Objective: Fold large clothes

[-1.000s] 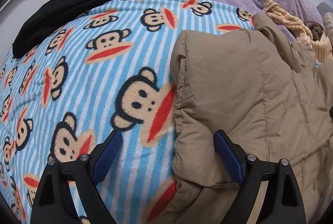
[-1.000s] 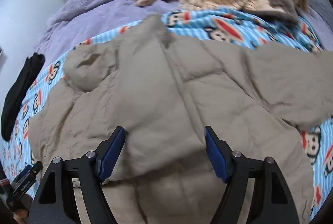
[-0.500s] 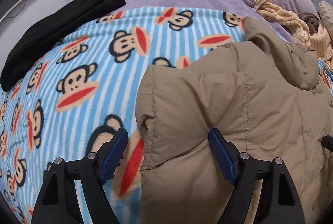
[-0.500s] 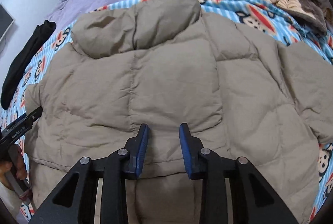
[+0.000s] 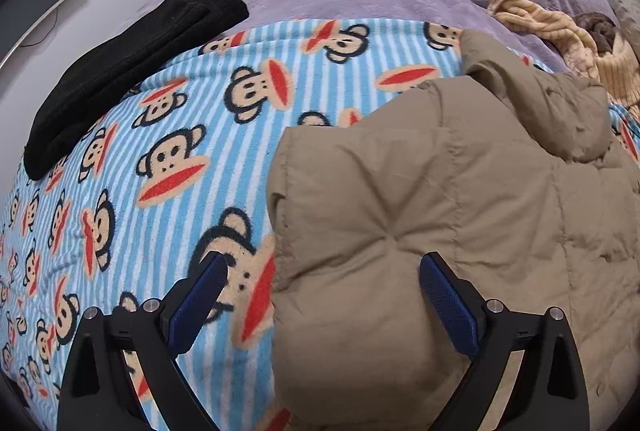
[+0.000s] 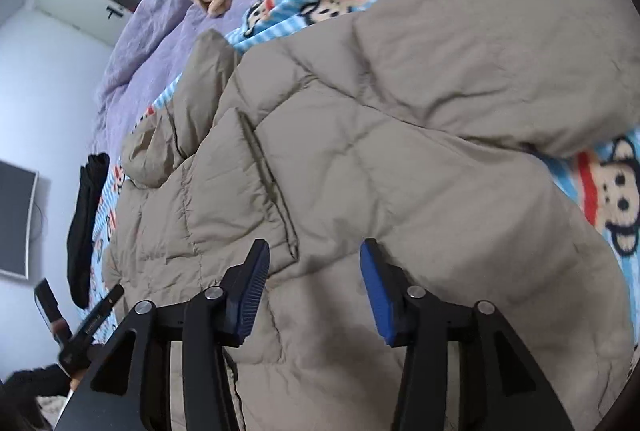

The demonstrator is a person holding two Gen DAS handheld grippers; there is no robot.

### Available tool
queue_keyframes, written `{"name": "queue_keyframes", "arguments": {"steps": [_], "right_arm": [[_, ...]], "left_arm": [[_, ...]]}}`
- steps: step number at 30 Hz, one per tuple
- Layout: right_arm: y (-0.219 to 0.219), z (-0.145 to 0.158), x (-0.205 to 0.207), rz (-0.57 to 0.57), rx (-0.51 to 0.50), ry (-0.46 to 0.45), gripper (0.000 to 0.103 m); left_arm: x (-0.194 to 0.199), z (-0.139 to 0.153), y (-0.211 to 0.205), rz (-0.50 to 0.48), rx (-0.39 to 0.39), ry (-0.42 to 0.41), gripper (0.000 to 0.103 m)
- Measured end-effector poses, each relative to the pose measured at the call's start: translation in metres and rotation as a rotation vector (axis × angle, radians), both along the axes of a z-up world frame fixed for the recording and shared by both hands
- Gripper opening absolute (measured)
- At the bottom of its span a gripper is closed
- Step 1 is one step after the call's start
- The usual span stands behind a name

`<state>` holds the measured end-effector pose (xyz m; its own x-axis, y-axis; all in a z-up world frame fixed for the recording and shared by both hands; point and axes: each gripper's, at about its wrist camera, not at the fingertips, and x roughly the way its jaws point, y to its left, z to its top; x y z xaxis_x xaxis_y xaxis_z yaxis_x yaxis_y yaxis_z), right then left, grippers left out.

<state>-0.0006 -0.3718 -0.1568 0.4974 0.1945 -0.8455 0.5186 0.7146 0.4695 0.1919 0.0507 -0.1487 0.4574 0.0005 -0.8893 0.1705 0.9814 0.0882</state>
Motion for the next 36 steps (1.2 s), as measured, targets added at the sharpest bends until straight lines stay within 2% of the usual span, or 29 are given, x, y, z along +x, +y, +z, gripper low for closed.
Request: {"name": "queue_keyframes", "arguments": {"steps": [3,6,11,13,18,24,30,33,36], "right_arm": [[-0.017,0.002,-0.025,-0.056,0.052,-0.009,0.057],[-0.034,0.006,-0.049,-0.101,0.065,-0.016,0.071],[-0.072,0.014,-0.085,-0.183,0.061,-0.026,0.072],[-0.089,0.014,-0.100,-0.223,0.072,-0.035,0.082],[-0.136,0.019,-0.130,-0.311,0.073,-0.065,0.083],[-0.188,0.019,-0.143,-0.401,0.081,-0.102,0.083],[-0.235,0.023,-0.139,-0.470,0.056,-0.177,0.084],[-0.258,0.021,-0.131,-0.491,0.047,-0.178,0.084],[-0.284,0.012,-0.126,-0.528,0.103,-0.178,0.085]], "left_arm": [[-0.020,0.004,-0.019,-0.045,0.017,0.036,0.098],[-0.041,0.010,-0.042,-0.082,-0.003,0.066,0.098],[-0.074,0.017,-0.097,-0.165,-0.008,0.099,0.098],[-0.086,0.018,-0.118,-0.193,-0.010,0.109,0.098],[-0.110,0.021,-0.162,-0.228,-0.022,0.120,0.098],[-0.128,0.019,-0.199,-0.245,-0.027,0.148,0.098],[-0.138,0.018,-0.228,-0.254,-0.029,0.160,0.098],[-0.142,0.019,-0.241,-0.257,-0.029,0.159,0.098],[-0.143,0.018,-0.249,-0.248,-0.044,0.176,0.098]]}}
